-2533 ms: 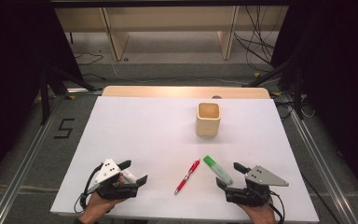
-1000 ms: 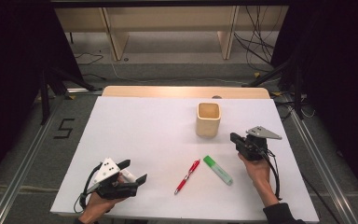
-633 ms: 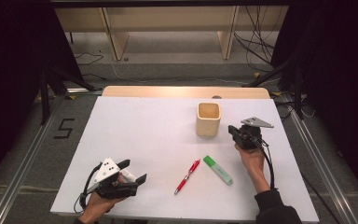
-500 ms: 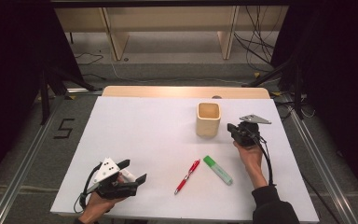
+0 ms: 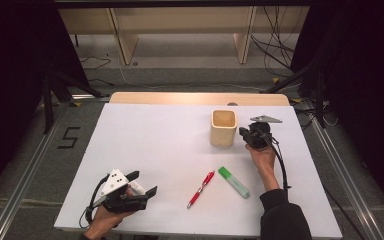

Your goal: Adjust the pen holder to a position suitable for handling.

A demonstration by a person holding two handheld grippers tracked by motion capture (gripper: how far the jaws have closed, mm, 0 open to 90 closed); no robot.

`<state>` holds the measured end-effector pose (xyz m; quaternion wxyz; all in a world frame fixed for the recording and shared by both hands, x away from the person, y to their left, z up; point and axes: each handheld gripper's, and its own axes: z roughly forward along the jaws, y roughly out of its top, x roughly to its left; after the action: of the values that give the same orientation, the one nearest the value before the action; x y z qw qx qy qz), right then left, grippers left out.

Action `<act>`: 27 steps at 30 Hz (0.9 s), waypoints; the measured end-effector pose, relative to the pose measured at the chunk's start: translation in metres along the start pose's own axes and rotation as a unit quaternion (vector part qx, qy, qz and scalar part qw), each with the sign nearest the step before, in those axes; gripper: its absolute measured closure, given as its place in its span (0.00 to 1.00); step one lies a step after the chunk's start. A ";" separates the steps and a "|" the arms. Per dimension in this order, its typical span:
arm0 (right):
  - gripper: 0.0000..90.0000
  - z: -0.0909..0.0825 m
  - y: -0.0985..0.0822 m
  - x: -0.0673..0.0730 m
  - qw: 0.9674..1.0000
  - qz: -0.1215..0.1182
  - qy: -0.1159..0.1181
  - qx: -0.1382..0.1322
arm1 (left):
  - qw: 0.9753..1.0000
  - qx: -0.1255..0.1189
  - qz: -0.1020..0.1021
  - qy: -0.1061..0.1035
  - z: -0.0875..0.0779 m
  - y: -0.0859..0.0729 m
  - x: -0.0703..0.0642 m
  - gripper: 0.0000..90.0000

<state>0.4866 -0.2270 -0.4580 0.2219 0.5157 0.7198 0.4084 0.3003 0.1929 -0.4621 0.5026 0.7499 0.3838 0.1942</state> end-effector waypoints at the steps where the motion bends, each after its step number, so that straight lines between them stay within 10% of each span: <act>1: 1.00 0.000 0.000 0.000 1.000 0.000 0.000 0.000 | 1.000 0.000 0.001 0.000 0.000 0.000 0.000 0.18; 27: 1.00 0.020 0.005 0.005 1.000 -0.007 0.011 0.024 | 1.000 0.002 0.005 -0.001 0.002 0.000 -0.002 0.19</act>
<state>0.5029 -0.2142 -0.4646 0.2042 0.5114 0.7354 0.3949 0.3001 0.1900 -0.4622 0.5005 0.7530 0.3801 0.1950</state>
